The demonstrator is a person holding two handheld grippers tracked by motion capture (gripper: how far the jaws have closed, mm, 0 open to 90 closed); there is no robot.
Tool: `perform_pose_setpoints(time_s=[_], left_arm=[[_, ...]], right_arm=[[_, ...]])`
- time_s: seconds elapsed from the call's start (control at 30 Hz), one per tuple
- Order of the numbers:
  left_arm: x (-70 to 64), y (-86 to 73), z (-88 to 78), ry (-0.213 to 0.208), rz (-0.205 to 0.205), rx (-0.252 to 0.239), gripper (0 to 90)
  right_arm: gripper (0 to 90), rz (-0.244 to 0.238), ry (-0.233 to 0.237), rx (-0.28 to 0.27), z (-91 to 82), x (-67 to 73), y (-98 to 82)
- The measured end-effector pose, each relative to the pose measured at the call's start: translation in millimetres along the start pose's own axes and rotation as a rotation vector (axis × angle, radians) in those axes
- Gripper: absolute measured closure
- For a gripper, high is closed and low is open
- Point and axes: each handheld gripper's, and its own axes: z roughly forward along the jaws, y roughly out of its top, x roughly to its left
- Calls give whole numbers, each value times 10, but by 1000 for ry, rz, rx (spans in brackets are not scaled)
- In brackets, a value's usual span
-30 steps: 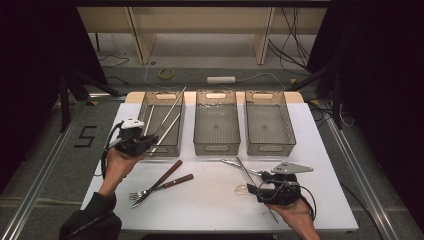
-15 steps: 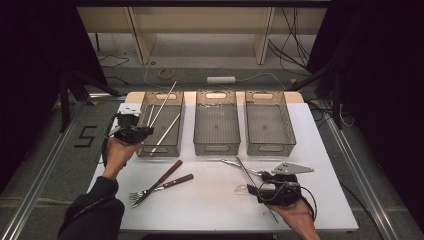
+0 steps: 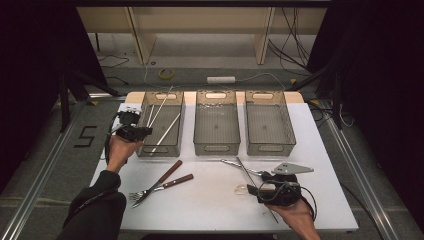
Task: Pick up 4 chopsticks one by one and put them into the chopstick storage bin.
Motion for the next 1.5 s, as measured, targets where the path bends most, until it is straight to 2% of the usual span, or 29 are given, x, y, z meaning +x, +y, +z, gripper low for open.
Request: perform_pose_setpoints(time_s=[0.1,0.23,0.3,0.4,0.5,0.6,0.67,0.73,0.9,0.97,1.13,1.4,1.5], left_arm=[[19,4,29,12,-21,15,830],[46,13,35,17,-59,4,821],[58,21,17,8,-72,-7,774],[33,28,-38,6,-63,-32,710],[2,15,-101,-20,-74,-44,637],[-54,-36,-169,-34,-66,-61,542],[-89,-86,-228,-48,-76,-79,491],[-130,-148,-292,-72,-78,-111,439],[-272,-236,-396,-125,-49,-159,387],[-325,-266,-429,-134,-22,-157,363],[-427,-364,-517,-162,-9,-174,336],[-608,-590,-609,-195,44,-191,305],[-654,-671,-609,-210,51,-187,291]], right_arm=[[321,0,1,2,0,1,0],[321,1,-1,3,-2,-1,1],[321,2,-3,3,-2,2,1],[321,6,-2,5,-2,1,3],[322,6,-3,7,-1,-5,2],[322,8,-3,13,-6,-9,2],[324,7,-7,18,-3,-9,1],[331,5,-13,24,1,-9,-2],[378,9,-35,59,22,-13,-10],[410,11,-41,71,34,-27,-17],[494,19,-73,114,49,-59,-32],[577,22,-62,199,57,-67,-95],[594,29,-61,227,67,-68,-119]])
